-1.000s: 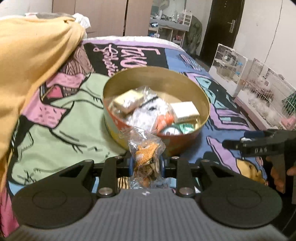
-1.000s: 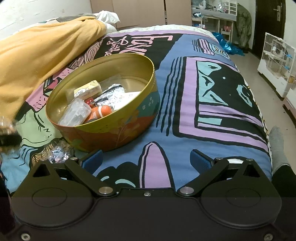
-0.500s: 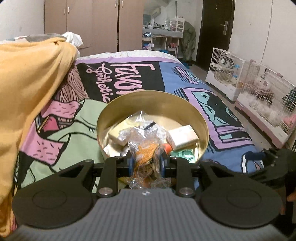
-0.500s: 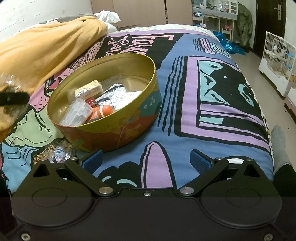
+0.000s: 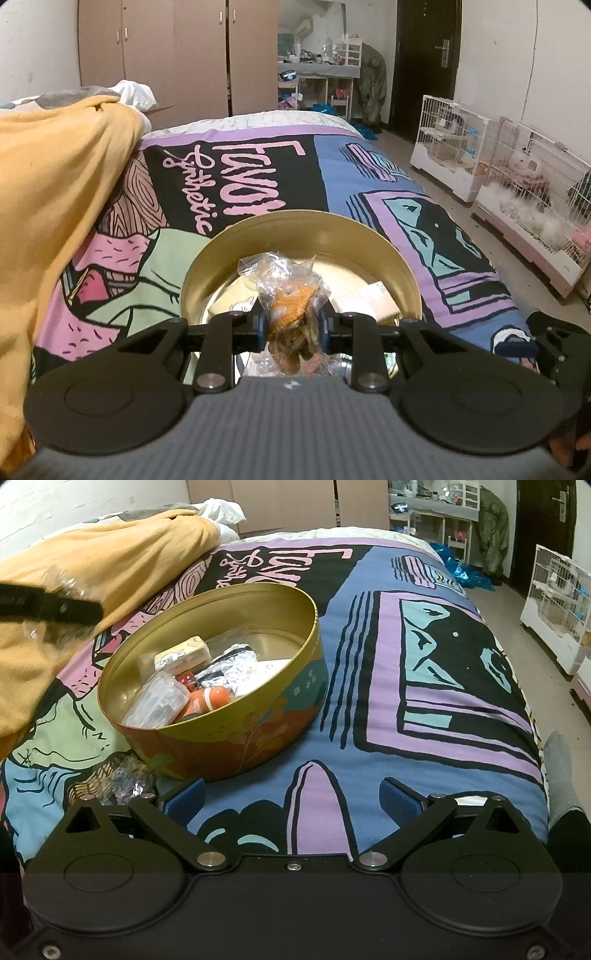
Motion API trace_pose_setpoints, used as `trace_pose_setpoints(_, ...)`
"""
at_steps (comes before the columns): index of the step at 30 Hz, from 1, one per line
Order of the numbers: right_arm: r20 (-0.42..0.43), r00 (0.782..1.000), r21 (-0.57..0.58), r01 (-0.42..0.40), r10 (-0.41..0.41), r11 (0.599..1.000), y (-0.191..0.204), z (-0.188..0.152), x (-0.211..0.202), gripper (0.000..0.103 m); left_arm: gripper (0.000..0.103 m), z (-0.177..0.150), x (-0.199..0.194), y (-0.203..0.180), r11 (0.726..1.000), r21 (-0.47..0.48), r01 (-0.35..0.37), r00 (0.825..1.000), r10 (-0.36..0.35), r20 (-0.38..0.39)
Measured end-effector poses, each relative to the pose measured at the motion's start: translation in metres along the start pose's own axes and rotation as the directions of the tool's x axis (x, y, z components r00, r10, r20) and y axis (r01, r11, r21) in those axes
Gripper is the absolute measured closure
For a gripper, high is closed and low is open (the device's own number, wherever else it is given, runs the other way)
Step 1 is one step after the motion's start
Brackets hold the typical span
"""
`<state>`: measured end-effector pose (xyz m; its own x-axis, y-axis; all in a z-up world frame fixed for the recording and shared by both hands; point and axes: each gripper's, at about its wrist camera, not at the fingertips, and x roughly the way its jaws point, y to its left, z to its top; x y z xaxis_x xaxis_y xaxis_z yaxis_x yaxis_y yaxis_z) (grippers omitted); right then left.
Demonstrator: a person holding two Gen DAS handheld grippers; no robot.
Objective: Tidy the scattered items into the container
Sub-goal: 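Carry the snack packet over the tin and open the left gripper, then raise the left gripper from the tin while the right gripper approaches the white tube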
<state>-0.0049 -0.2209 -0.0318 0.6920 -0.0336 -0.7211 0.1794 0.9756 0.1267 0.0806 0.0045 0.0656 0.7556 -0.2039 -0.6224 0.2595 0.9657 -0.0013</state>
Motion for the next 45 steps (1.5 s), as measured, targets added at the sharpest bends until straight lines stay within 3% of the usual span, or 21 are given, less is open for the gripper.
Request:
trace_pose_setpoints(9, -0.011, 1.0, -0.019, -0.006, 0.006, 1.0, 0.005, -0.001, 0.003, 0.002, 0.074, 0.019, 0.029, -0.005, 0.999, 0.002, -0.04, 0.999, 0.04, -0.024)
trace_pose_setpoints(22, -0.046, 0.999, -0.023, -0.014, 0.013, 1.0, 0.008, -0.003, 0.011, 0.002, 0.073, 0.021, 0.06, -0.007, 0.995, -0.01, -0.099, 0.994, 0.099, -0.036)
trace_pose_setpoints(23, -0.048, 0.999, -0.021, -0.013, 0.012, 1.0, 0.008, -0.003, 0.012, 0.002, 0.07, 0.021, 0.06, -0.007, 0.995, -0.015, -0.101, 0.994, 0.1, -0.032)
trace_pose_setpoints(24, -0.049, 0.999, -0.021, -0.012, 0.011, 1.0, 0.008, -0.004, 0.012, 0.002, 0.048, 0.022, 0.06, -0.006, 0.994, -0.022, -0.104, 0.994, 0.103, -0.029)
trace_pose_setpoints(26, -0.059, 0.998, -0.024, -0.007, 0.006, 1.0, 0.009, -0.004, 0.015, 0.002, 0.022, 0.023, 0.06, -0.004, 0.99, -0.052, -0.132, 0.991, 0.132, -0.019)
trace_pose_setpoints(27, -0.062, 0.998, -0.024, -0.006, 0.005, 1.0, 0.009, -0.005, 0.015, 0.002, 0.017, 0.022, 0.058, -0.003, 0.988, -0.064, -0.141, 0.99, 0.141, -0.001)
trace_pose_setpoints(33, -0.053, 0.997, -0.009, -0.05, 0.049, 0.999, 0.008, -0.005, 0.013, 0.002, 0.004, 0.011, 0.044, 0.007, 0.99, -0.063, -0.129, 0.991, 0.131, 0.028)
trace_pose_setpoints(45, -0.063, 0.997, -0.012, -0.052, 0.051, 0.999, 0.012, -0.008, 0.015, 0.002, 0.003, -0.04, 0.019, 0.034, 0.989, -0.109, -0.095, 0.995, 0.092, -0.025)
